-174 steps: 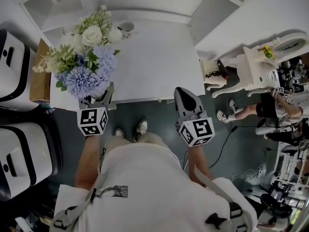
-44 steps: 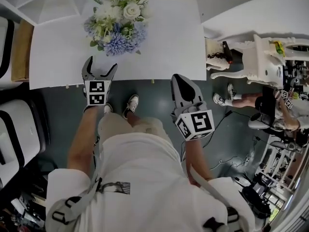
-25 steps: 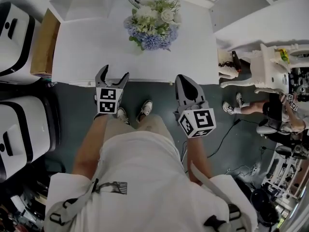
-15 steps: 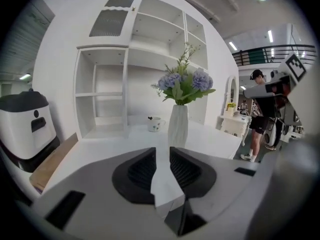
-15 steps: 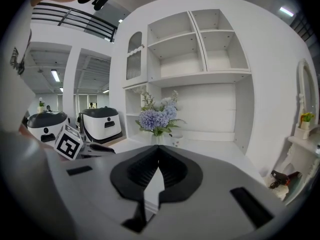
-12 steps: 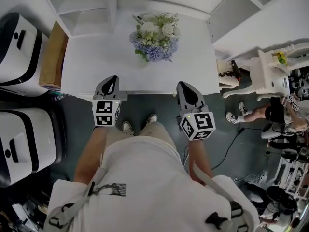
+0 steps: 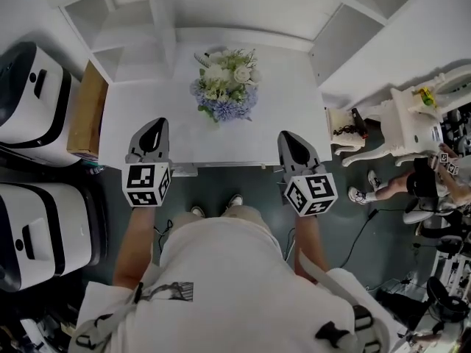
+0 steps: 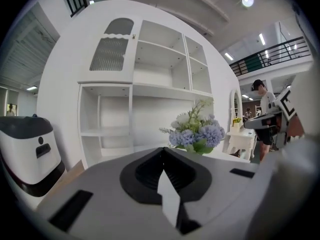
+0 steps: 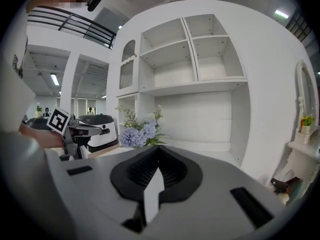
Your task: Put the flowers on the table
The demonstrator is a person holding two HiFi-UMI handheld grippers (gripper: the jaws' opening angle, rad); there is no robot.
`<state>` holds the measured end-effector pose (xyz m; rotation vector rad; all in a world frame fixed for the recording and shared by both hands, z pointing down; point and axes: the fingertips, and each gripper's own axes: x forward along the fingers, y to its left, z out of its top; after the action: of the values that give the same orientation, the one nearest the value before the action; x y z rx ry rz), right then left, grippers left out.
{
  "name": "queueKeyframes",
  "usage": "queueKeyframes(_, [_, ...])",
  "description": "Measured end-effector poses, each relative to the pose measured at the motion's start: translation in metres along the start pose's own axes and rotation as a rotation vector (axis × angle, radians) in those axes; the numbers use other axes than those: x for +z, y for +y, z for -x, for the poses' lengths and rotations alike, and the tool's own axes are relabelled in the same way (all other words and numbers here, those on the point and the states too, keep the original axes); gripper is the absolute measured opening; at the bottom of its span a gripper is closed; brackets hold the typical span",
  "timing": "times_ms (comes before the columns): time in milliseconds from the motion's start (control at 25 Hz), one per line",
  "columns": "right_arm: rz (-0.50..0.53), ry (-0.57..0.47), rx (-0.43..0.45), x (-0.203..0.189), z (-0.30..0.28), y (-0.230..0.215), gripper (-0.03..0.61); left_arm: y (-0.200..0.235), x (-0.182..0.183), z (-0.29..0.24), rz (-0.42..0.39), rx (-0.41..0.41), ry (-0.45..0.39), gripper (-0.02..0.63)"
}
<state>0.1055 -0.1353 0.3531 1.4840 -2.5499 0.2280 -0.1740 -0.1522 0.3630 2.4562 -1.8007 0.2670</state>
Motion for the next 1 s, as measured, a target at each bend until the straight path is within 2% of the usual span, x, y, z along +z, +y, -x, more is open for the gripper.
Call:
queueKeyframes(320, [-0.008,-0.019,-0.021,0.013,-0.012,-0.034,0.009,0.025,0.042,0.025,-0.007,0.098,-0.076,0.014])
queueKeyframes(640, [-0.004,-0.048,0.009,0.029,-0.021,-0.047,0.009,0.044,0.076,0.048,-0.011,0.187,-0.147,0.014])
queueKeyframes(1000, [0.015,-0.058,0.005,0.037,-0.022,-0.066,0.009,0.051,0.081,0.073,0.025,0.273,-0.185,0.014])
